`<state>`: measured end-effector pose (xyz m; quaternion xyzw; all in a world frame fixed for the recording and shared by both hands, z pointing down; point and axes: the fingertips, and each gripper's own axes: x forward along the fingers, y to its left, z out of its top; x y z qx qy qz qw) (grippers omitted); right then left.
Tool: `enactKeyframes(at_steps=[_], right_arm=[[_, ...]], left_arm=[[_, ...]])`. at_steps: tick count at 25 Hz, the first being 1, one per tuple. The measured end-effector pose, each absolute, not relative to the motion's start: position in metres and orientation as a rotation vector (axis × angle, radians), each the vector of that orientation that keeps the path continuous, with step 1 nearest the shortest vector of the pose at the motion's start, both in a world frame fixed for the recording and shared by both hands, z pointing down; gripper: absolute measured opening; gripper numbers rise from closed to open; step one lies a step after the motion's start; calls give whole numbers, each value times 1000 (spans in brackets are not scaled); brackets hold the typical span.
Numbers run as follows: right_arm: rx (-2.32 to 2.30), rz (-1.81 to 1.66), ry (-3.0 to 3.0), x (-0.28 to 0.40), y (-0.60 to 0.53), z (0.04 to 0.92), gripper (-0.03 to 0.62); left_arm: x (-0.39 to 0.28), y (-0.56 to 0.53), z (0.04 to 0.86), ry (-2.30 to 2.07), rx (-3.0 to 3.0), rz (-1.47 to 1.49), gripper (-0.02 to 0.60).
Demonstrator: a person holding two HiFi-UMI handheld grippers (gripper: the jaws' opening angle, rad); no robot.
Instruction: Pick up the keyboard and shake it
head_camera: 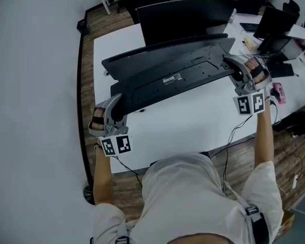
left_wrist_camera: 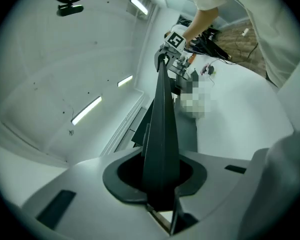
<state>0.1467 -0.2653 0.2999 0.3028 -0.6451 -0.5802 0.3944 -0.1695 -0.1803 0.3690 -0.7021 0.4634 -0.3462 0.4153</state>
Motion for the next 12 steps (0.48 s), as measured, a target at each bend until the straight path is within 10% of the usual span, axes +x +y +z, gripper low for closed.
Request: enactKeyframes(at_steps=[12], right_arm=[[234, -917, -1924, 153, -240, 328, 118]], left_arm=[[-147, -137, 397, 839, -2430, -576, 94]])
